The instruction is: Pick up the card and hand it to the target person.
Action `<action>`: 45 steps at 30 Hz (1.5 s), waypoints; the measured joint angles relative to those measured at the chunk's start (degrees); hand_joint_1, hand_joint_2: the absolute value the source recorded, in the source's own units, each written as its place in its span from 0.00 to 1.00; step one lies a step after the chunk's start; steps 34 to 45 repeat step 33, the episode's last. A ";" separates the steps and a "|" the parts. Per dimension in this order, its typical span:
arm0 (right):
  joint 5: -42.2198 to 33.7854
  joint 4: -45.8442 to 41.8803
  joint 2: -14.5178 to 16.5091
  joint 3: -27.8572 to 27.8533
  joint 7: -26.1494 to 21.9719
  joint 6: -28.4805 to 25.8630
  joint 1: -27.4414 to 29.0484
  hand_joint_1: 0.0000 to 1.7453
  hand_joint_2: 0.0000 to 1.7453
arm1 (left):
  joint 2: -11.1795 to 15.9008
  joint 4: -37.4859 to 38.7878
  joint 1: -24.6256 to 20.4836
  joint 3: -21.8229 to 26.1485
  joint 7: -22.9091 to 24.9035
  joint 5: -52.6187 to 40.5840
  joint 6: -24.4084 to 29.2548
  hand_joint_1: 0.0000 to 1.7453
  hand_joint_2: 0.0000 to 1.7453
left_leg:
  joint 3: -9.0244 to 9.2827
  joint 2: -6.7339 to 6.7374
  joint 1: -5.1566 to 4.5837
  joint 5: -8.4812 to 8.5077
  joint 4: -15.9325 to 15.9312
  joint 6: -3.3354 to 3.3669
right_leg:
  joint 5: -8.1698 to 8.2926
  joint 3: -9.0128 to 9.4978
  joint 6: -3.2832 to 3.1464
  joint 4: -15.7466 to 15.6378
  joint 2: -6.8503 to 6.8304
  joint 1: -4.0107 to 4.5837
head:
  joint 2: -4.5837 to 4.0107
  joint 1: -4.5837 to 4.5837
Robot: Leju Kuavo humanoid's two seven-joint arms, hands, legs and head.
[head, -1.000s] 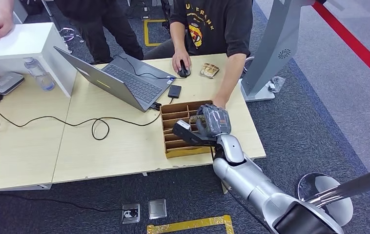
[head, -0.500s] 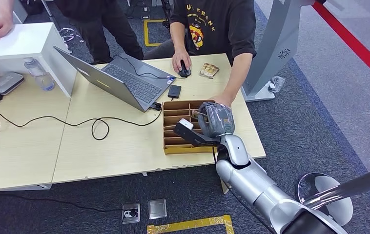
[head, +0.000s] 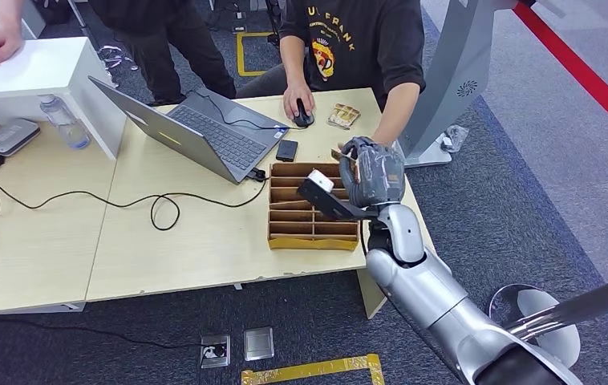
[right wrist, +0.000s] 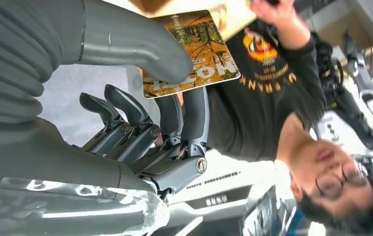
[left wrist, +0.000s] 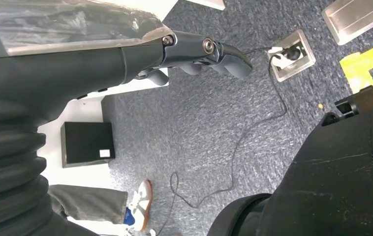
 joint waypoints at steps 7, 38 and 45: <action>1.52 -0.95 -0.75 -1.23 0.57 1.34 -1.05 1.00 1.00 | -0.02 0.05 -0.34 0.00 -0.32 -0.39 -0.73 0.00 1.00 | 0.00 0.00 0.00 0.00 0.00 0.00 | 0.00 0.00 0.00 0.00 0.00 0.00 | 0.00 0.01; 3.05 16.20 1.29 -1.22 -0.84 0.15 -10.37 0.00 1.00 | -1.89 1.40 -1.92 0.00 -0.48 -0.58 -1.14 0.00 1.00 | -0.05 -0.02 0.00 0.00 0.00 0.00 | 0.00 -0.03 0.00 0.00 -0.05 0.00 | 0.00 0.00; 3.05 16.20 1.29 -1.22 -0.84 0.15 -10.37 0.00 1.00 | -1.89 1.40 -1.92 0.00 -0.48 -0.58 -1.14 0.00 1.00 | -0.05 -0.02 0.00 0.00 0.00 0.00 | 0.00 -0.03 0.00 0.00 -0.05 0.00 | 0.00 0.00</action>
